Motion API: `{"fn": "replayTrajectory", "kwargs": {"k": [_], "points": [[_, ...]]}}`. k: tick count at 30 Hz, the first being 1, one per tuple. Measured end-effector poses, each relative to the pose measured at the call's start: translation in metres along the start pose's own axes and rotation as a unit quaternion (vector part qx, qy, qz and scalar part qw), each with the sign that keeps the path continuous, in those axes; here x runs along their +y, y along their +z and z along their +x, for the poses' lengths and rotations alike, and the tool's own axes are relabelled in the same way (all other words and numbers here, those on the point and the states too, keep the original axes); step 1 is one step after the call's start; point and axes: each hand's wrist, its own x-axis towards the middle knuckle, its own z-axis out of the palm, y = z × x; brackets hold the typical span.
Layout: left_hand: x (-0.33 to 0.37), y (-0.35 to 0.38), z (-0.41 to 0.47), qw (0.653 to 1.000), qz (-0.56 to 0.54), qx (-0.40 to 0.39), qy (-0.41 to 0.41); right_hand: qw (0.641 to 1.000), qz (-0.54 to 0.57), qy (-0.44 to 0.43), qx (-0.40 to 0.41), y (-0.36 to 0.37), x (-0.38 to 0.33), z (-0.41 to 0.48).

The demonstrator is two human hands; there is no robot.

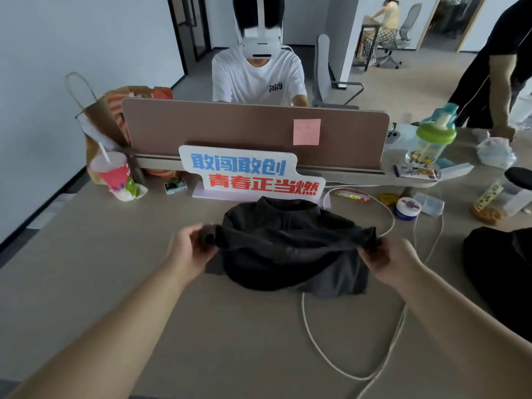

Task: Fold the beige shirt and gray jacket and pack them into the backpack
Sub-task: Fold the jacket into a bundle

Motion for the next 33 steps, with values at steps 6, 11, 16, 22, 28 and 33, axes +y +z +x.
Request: {"fn": "replayTrajectory", "kwargs": {"k": [6, 11, 16, 22, 28, 33], "points": [[-0.004, 0.028, 0.081, 0.988, 0.154, -0.004, -0.012, 0.957, -0.279, 0.009, 0.079, 0.016, 0.015, 0.067], [-0.039, -0.001, 0.134, 0.861, 0.507, 0.018, -0.019, 0.891, -0.426, -0.01, 0.156, -0.013, 0.059, 0.098], [-0.05, -0.006, 0.15, 0.747, 0.661, 0.021, 0.067, 0.816, -0.546, -0.058, 0.18, -0.031, 0.078, 0.104], [-0.043, -0.006, 0.155, 0.77, 0.633, 0.047, 0.062, 0.784, -0.593, -0.06, 0.173, -0.042, 0.078, 0.118], [-0.011, -0.012, 0.162, 0.87, 0.476, 0.102, 0.081, 0.817, -0.531, -0.104, 0.198, -0.04, 0.048, 0.12], [-0.017, -0.026, 0.155, 0.832, 0.532, 0.15, 0.048, 0.812, -0.531, -0.118, 0.212, -0.049, 0.041, 0.121]]}}
